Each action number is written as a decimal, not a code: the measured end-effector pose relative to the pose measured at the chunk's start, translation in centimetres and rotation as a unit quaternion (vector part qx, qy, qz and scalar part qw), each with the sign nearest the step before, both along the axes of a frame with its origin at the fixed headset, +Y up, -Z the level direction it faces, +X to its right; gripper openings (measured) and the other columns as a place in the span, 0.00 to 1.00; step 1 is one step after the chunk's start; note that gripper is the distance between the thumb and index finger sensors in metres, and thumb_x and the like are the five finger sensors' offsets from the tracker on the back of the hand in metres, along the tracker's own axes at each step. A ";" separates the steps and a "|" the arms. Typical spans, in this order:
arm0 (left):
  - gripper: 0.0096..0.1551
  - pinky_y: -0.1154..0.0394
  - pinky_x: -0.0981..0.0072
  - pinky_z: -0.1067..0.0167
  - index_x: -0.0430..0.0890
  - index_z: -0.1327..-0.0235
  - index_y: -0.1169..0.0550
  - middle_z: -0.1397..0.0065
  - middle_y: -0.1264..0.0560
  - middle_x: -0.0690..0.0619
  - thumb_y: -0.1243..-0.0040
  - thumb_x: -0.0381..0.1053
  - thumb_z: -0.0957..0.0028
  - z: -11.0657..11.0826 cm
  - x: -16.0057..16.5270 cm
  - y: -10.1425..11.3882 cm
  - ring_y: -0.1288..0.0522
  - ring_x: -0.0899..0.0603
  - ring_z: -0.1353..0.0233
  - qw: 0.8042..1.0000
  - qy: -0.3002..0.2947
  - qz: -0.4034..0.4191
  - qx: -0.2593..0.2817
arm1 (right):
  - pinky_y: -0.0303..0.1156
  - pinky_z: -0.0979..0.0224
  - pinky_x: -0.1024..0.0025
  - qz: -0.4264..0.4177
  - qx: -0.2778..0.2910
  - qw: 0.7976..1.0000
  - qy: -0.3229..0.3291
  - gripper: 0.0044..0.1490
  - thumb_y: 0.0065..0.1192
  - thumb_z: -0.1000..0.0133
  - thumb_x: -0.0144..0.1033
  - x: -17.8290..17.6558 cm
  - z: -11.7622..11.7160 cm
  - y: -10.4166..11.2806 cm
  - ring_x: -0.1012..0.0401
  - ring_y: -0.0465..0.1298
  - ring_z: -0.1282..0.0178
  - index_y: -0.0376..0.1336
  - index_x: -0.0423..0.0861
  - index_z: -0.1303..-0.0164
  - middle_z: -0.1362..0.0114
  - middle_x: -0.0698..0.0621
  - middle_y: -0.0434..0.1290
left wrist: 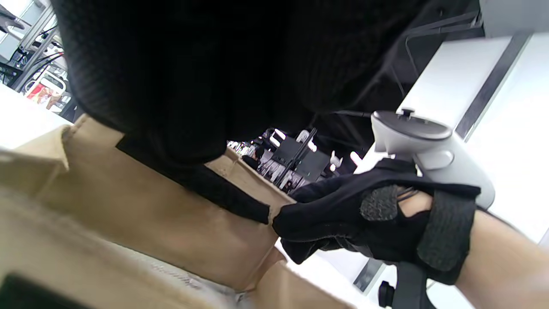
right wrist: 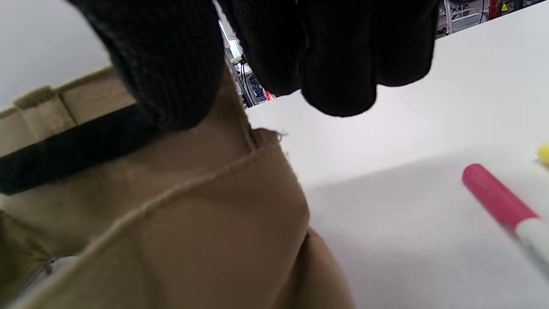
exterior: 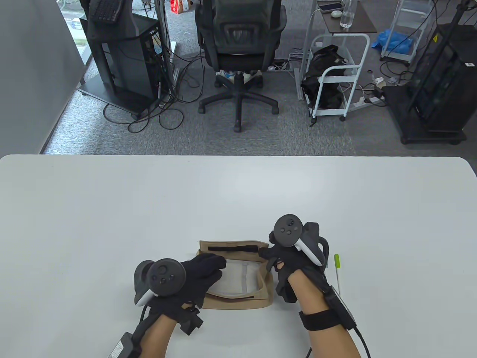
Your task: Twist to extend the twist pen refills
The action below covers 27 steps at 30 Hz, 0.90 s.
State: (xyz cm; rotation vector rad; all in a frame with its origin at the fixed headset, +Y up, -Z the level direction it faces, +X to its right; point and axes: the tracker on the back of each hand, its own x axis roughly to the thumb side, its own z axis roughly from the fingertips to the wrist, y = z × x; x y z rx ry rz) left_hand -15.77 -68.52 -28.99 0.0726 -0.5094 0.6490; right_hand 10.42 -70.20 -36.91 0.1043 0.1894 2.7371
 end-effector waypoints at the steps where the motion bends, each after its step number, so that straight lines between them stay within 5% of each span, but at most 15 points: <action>1: 0.25 0.14 0.45 0.54 0.40 0.47 0.13 0.41 0.15 0.38 0.28 0.49 0.54 -0.4 0.7 0.1 0.09 0.36 0.49 1.000 0.001 -0.024 -0.010 | 0.55 0.30 0.26 -0.004 0.005 1.000 0.000 0.40 0.78 0.52 0.47 -0.1 -0.1 -0.3 0.36 0.72 0.36 0.72 0.35 0.37 0.43 0.34 0.80; 8: 0.23 0.13 0.47 0.56 0.41 0.49 0.11 0.43 0.13 0.39 0.25 0.47 0.57 -3.7 5.4 -1.6 0.08 0.37 0.51 0.983 -0.013 -0.167 -0.073 | 0.58 0.30 0.27 -0.020 0.045 0.999 0.011 0.29 0.78 0.53 0.41 -0.5 -0.3 -0.8 0.39 0.76 0.40 0.77 0.38 0.46 0.49 0.38 0.84; 15: 0.22 0.16 0.47 0.54 0.44 0.52 0.10 0.45 0.13 0.42 0.24 0.48 0.58 -4.7 8.8 -5.2 0.09 0.40 0.53 0.928 -0.033 -0.346 -0.133 | 0.58 0.31 0.27 -0.010 0.052 0.998 0.015 0.29 0.78 0.52 0.41 -0.7 -0.4 -0.8 0.39 0.76 0.40 0.77 0.38 0.46 0.49 0.38 0.84; 19: 0.25 0.17 0.45 0.50 0.45 0.50 0.11 0.43 0.14 0.43 0.22 0.50 0.61 -4.7 9.1 -6.5 0.11 0.38 0.49 0.908 -0.036 -0.378 -0.177 | 0.58 0.31 0.27 -0.011 0.049 0.999 0.018 0.29 0.77 0.52 0.42 -0.8 -0.4 -0.9 0.39 0.76 0.40 0.77 0.38 0.46 0.48 0.38 0.84; 27: 0.47 0.25 0.35 0.41 0.41 0.35 0.19 0.30 0.23 0.38 0.20 0.59 0.69 -4.2 8.8 -6.7 0.20 0.30 0.35 0.896 -0.043 -0.374 -0.235 | 0.58 0.31 0.27 -0.008 0.051 0.999 0.014 0.29 0.76 0.51 0.42 -0.9 -0.4 -0.9 0.39 0.76 0.40 0.76 0.38 0.45 0.48 0.38 0.84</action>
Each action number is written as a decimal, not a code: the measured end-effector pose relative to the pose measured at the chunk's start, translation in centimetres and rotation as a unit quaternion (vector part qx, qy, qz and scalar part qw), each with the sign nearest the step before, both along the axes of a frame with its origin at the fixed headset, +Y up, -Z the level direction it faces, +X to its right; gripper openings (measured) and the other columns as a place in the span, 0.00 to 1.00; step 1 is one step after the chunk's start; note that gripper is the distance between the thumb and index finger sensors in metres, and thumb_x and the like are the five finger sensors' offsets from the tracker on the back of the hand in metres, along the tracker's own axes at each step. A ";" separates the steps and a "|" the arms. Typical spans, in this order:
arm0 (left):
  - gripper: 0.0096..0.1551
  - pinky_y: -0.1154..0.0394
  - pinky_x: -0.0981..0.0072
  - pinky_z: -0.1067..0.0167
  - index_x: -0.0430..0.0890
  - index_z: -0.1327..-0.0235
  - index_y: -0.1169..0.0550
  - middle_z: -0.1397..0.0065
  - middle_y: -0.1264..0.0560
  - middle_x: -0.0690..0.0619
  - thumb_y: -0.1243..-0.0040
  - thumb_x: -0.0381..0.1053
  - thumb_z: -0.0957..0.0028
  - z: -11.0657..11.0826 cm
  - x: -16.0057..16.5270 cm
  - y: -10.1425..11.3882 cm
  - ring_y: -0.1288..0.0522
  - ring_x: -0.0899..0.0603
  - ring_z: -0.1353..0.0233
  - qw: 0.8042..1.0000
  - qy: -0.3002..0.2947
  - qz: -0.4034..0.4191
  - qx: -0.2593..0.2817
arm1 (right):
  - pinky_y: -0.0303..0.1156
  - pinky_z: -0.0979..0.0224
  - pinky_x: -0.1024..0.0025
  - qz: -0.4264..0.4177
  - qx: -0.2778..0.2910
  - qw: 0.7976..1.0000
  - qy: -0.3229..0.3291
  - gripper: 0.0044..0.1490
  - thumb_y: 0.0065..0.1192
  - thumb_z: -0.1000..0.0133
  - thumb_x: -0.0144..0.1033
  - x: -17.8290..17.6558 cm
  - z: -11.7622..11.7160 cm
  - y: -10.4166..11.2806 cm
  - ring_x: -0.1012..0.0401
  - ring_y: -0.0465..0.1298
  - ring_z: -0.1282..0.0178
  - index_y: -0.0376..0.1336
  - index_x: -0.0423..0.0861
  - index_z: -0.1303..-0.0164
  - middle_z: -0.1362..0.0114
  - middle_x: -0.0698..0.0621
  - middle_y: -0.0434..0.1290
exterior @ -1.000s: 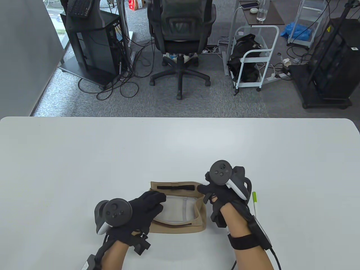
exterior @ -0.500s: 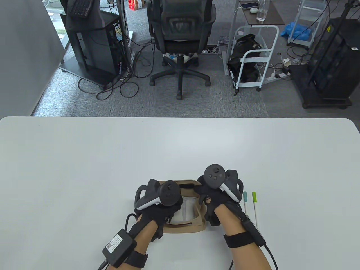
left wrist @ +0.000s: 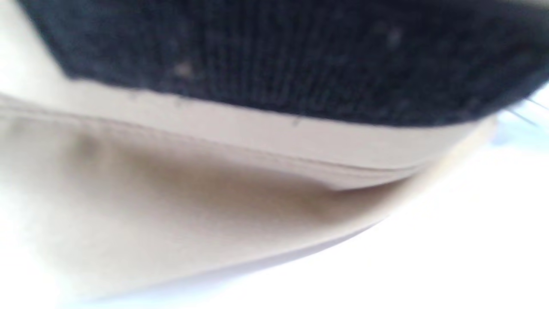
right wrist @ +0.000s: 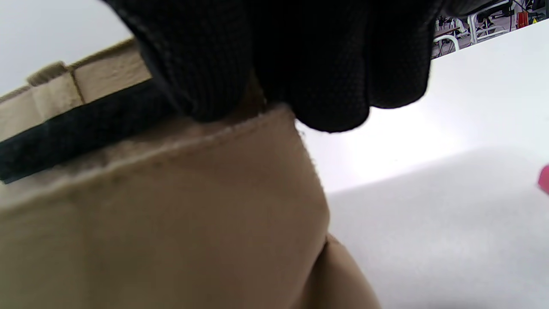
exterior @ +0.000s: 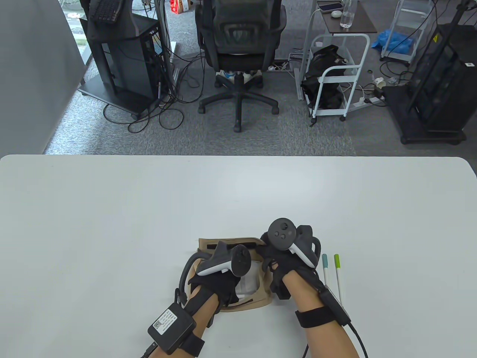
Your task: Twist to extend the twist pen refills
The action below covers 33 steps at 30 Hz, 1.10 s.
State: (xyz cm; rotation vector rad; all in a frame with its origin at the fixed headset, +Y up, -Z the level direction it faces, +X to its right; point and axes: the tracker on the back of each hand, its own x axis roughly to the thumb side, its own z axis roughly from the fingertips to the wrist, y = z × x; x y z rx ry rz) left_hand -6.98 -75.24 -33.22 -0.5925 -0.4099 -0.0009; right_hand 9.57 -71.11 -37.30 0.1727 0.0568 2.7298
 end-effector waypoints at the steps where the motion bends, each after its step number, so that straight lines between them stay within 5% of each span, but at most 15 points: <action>1: 0.48 0.26 0.34 0.40 0.41 0.34 0.21 0.29 0.24 0.38 0.20 0.60 0.69 0.1 0.1 -0.1 0.21 0.30 0.34 1.000 -0.001 -0.006 -0.001 | 0.58 0.31 0.27 0.000 0.000 1.000 -0.001 0.29 0.76 0.51 0.42 0.0 0.0 0.0 0.39 0.76 0.40 0.76 0.38 0.45 0.48 0.38 0.84; 9: 0.45 0.23 0.40 0.42 0.40 0.35 0.25 0.32 0.26 0.37 0.22 0.57 0.65 1.4 1.6 -1.0 0.20 0.33 0.38 0.996 -0.029 -0.074 0.046 | 0.58 0.31 0.27 0.005 0.000 1.000 -0.002 0.29 0.76 0.51 0.42 -0.1 -0.1 0.1 0.39 0.76 0.40 0.76 0.38 0.45 0.48 0.38 0.84; 14: 0.35 0.19 0.45 0.45 0.44 0.42 0.20 0.37 0.22 0.41 0.23 0.54 0.63 1.4 1.5 -1.0 0.16 0.37 0.42 0.995 -0.029 -0.065 0.072 | 0.58 0.31 0.27 0.006 0.001 1.000 0.000 0.29 0.76 0.51 0.42 -0.1 -0.1 0.1 0.39 0.76 0.40 0.76 0.38 0.46 0.49 0.38 0.84; 28: 0.30 0.15 0.46 0.51 0.42 0.47 0.17 0.42 0.18 0.39 0.22 0.53 0.61 2.3 2.4 -1.0 0.12 0.37 0.48 0.981 -0.104 -0.092 0.136 | 0.58 0.30 0.27 0.013 0.003 1.000 0.002 0.29 0.77 0.52 0.38 -0.2 -0.1 0.0 0.39 0.76 0.40 0.76 0.38 0.45 0.48 0.38 0.84; 33: 0.30 0.15 0.47 0.54 0.42 0.48 0.17 0.43 0.18 0.40 0.23 0.55 0.60 1.9 1.0 -0.9 0.12 0.38 0.49 0.986 -0.088 -0.050 0.135 | 0.58 0.30 0.27 0.010 0.005 1.000 0.000 0.28 0.77 0.52 0.38 -0.2 -0.1 -0.2 0.39 0.76 0.40 0.75 0.38 0.44 0.48 0.39 0.84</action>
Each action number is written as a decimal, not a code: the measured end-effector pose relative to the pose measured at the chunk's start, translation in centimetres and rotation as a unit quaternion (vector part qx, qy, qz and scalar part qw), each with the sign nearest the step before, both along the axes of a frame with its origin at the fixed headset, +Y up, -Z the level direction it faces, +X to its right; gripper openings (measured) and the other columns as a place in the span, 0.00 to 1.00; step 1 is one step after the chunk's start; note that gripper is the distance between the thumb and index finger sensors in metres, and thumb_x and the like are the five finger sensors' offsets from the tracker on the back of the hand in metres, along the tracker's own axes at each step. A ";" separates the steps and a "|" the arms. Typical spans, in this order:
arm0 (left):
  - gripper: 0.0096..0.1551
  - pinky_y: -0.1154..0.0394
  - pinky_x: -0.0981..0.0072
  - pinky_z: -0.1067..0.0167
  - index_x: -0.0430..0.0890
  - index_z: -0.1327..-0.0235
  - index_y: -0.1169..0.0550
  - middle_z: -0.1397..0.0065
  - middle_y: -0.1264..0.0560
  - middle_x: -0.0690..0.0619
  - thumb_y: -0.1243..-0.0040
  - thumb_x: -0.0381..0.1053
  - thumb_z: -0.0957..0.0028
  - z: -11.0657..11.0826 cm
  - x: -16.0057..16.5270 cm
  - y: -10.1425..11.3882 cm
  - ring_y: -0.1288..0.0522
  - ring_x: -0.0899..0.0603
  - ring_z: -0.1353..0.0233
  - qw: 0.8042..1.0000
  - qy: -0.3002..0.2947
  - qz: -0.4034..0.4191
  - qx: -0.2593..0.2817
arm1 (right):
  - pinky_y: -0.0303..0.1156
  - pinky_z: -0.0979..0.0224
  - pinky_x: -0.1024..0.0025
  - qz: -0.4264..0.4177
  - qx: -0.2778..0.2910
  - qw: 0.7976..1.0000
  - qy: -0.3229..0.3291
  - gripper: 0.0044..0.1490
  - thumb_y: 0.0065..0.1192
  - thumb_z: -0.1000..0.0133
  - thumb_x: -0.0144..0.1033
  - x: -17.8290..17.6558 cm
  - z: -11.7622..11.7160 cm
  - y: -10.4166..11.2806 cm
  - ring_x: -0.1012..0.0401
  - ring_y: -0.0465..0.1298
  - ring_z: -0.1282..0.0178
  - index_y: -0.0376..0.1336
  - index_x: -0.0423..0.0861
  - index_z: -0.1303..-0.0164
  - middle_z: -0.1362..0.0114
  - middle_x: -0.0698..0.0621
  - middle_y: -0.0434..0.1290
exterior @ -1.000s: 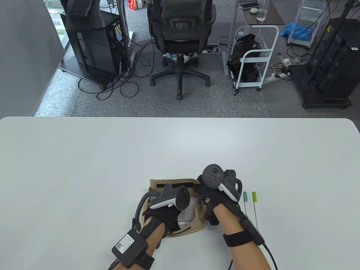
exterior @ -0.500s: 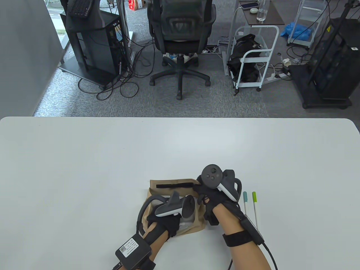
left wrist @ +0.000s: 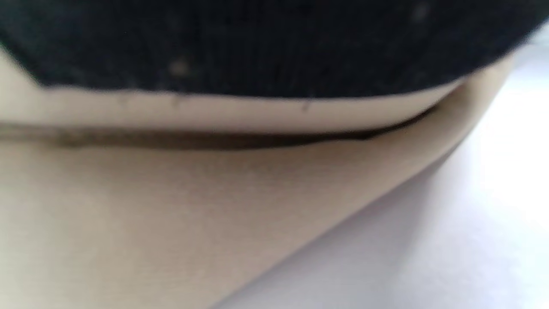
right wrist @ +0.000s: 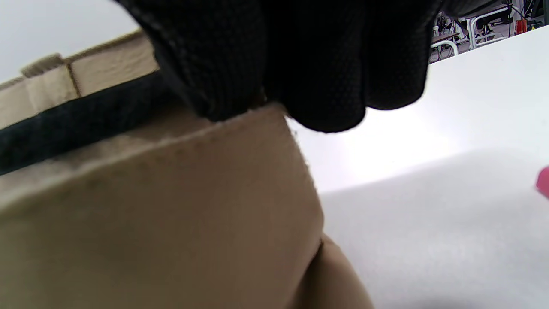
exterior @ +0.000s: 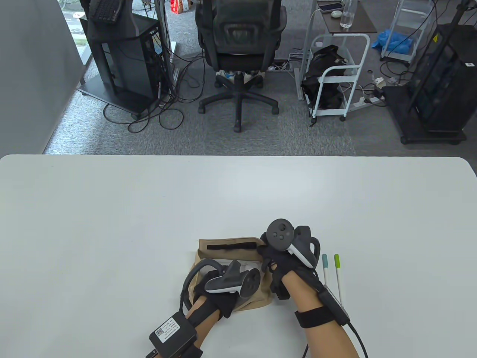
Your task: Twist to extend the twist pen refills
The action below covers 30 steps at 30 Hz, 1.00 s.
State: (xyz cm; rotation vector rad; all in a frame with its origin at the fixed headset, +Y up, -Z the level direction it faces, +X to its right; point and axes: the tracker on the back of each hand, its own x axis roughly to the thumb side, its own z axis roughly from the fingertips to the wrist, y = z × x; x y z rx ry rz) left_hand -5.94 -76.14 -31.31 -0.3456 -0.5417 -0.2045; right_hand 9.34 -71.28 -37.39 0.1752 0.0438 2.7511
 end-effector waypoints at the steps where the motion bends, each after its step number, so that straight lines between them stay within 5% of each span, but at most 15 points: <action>1: 0.30 0.15 0.47 0.54 0.42 0.48 0.17 0.43 0.18 0.40 0.23 0.55 0.60 -0.1 -0.5 0.1 0.12 0.38 0.49 1.000 0.009 0.015 -0.006 | 0.58 0.30 0.27 -0.001 0.000 1.000 0.000 0.28 0.77 0.52 0.38 0.0 0.0 0.0 0.39 0.76 0.40 0.75 0.38 0.44 0.48 0.39 0.84; 5: 0.29 0.14 0.48 0.55 0.42 0.47 0.17 0.43 0.18 0.40 0.25 0.54 0.59 -0.5 -2.3 0.8 0.12 0.38 0.50 0.998 0.037 0.055 -0.001 | 0.58 0.30 0.27 -0.008 -0.004 1.000 0.000 0.28 0.76 0.52 0.37 0.0 -0.1 -0.1 0.39 0.76 0.40 0.75 0.38 0.44 0.48 0.39 0.84; 10: 0.29 0.14 0.47 0.55 0.42 0.46 0.18 0.42 0.19 0.40 0.26 0.54 0.57 -0.8 -4.7 2.1 0.12 0.37 0.48 0.978 0.068 0.198 0.004 | 0.58 0.30 0.27 -0.014 -0.007 1.000 0.001 0.28 0.76 0.52 0.38 0.0 -0.1 -0.1 0.39 0.76 0.40 0.75 0.38 0.44 0.48 0.39 0.84; 17: 0.29 0.16 0.44 0.51 0.42 0.45 0.19 0.40 0.20 0.40 0.27 0.54 0.56 0.0 -7.7 5.5 0.13 0.37 0.47 0.893 0.089 0.441 0.029 | 0.56 0.30 0.26 -0.038 -0.017 0.999 0.008 0.32 0.76 0.51 0.39 0.2 0.0 1.0 0.37 0.74 0.38 0.73 0.35 0.40 0.44 0.36 0.82; 25: 0.29 0.17 0.43 0.50 0.41 0.45 0.19 0.40 0.19 0.40 0.27 0.54 0.55 1.3 -9.4 7.8 0.13 0.37 0.47 0.772 0.050 0.634 -0.002 | 0.56 0.30 0.26 -0.150 0.061 0.986 0.036 0.34 0.73 0.48 0.37 0.9 1.9 7.5 0.36 0.73 0.35 0.71 0.32 0.36 0.38 0.33 0.80; 30: 0.29 0.17 0.43 0.50 0.41 0.45 0.19 0.40 0.19 0.40 0.27 0.54 0.55 1.3 -9.3 7.8 0.13 0.37 0.46 0.758 0.038 0.651 -0.021 | 0.58 0.30 0.26 -0.293 0.085 0.945 0.120 0.32 0.70 0.46 0.35 1.3 3.9 11.1 0.36 0.71 0.33 0.71 0.32 0.35 0.35 0.33 0.79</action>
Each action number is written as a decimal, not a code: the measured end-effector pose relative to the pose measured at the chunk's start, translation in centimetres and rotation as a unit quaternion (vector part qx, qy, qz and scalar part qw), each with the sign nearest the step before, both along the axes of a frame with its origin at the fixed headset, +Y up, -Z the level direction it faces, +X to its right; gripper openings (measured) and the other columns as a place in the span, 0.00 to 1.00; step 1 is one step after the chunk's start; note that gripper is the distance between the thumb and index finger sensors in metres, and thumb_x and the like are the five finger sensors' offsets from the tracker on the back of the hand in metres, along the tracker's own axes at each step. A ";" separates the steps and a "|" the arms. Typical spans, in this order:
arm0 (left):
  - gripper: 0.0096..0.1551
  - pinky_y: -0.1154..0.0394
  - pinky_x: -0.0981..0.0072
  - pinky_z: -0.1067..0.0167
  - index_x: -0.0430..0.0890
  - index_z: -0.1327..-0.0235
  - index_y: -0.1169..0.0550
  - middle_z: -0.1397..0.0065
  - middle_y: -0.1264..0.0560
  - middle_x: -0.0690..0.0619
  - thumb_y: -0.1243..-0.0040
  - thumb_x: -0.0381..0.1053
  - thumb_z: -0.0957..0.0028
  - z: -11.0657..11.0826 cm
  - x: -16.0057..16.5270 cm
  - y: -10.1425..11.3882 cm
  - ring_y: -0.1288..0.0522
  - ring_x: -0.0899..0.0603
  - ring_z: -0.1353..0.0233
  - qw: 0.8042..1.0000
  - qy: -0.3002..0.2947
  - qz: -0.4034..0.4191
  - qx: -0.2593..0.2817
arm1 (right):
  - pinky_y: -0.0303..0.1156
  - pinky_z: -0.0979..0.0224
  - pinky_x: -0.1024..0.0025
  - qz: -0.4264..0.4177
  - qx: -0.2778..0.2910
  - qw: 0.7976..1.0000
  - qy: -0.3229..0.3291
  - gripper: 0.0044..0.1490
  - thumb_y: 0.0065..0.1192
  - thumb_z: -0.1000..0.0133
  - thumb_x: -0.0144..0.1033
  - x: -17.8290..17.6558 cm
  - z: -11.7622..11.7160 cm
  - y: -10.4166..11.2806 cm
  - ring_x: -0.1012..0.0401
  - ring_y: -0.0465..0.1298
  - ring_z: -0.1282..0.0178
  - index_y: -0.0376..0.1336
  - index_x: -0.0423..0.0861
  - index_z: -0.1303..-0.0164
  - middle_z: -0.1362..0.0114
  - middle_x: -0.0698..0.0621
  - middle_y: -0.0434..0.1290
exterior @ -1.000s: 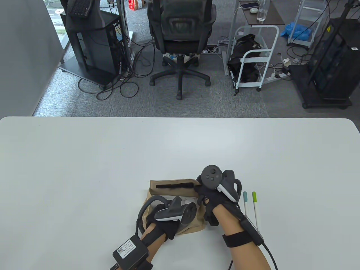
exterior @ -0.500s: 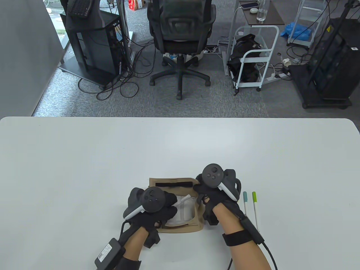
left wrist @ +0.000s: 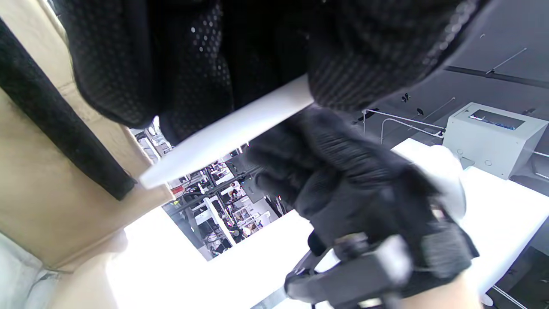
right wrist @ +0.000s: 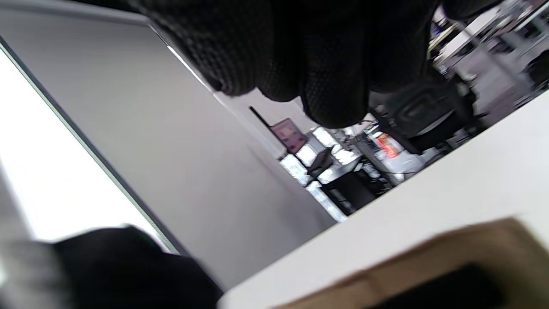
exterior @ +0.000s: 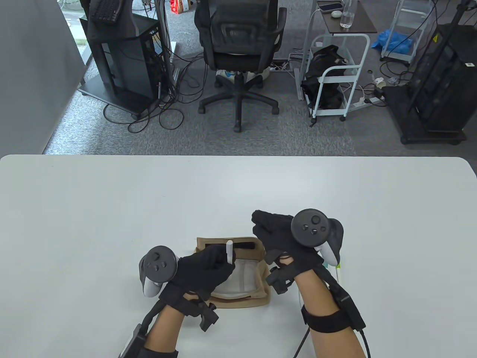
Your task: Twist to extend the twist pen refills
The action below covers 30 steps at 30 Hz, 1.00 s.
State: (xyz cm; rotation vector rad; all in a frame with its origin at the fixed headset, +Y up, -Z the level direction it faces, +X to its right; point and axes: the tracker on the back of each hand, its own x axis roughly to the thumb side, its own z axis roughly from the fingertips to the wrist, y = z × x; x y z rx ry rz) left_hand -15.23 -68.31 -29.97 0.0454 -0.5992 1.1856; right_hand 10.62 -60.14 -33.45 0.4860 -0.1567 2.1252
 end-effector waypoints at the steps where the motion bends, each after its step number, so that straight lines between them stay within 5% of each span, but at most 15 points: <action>1: 0.29 0.17 0.43 0.50 0.41 0.44 0.19 0.40 0.19 0.40 0.27 0.54 0.55 0.0 0.1 0.0 0.13 0.37 0.46 1.000 -0.005 0.000 -0.001 | 0.58 0.30 0.26 -0.020 0.000 1.000 0.022 0.32 0.70 0.46 0.34 0.0 0.2 0.4 0.36 0.71 0.32 0.71 0.32 0.34 0.34 0.33 0.79; 7: 0.29 0.18 0.43 0.49 0.41 0.44 0.19 0.40 0.19 0.40 0.27 0.54 0.55 0.1 0.5 0.0 0.13 0.37 0.46 0.999 -0.028 0.014 -0.008 | 0.52 0.27 0.23 -0.118 -0.076 0.964 0.227 0.37 0.67 0.45 0.30 -2.1 0.8 0.2 0.34 0.58 0.22 0.62 0.29 0.27 0.25 0.30 0.70; 12: 0.29 0.17 0.43 0.50 0.41 0.45 0.18 0.41 0.19 0.39 0.27 0.54 0.55 0.2 0.7 -0.1 0.12 0.38 0.47 0.999 -0.040 0.015 -0.009 | 0.50 0.27 0.22 -0.157 -0.112 0.938 0.288 0.35 0.65 0.45 0.27 -3.8 0.7 -1.0 0.36 0.57 0.22 0.64 0.29 0.29 0.27 0.30 0.71; 22: 0.29 0.17 0.43 0.50 0.41 0.45 0.18 0.42 0.19 0.39 0.27 0.54 0.55 0.2 0.7 0.0 0.12 0.38 0.47 0.999 -0.035 0.003 0.000 | 0.55 0.27 0.25 -0.155 -0.072 0.955 0.243 0.29 0.72 0.48 0.29 -3.4 0.6 -0.9 0.38 0.67 0.26 0.73 0.33 0.37 0.35 0.36 0.81; 30: 0.29 0.17 0.43 0.50 0.41 0.45 0.18 0.42 0.19 0.39 0.27 0.55 0.55 0.2 0.4 -0.1 0.12 0.39 0.48 1.000 -0.001 -0.013 0.004 | 0.57 0.28 0.27 -0.105 -0.010 0.984 0.147 0.30 0.77 0.52 0.32 -3.3 1.4 -0.2 0.38 0.69 0.30 0.75 0.33 0.41 0.39 0.36 0.80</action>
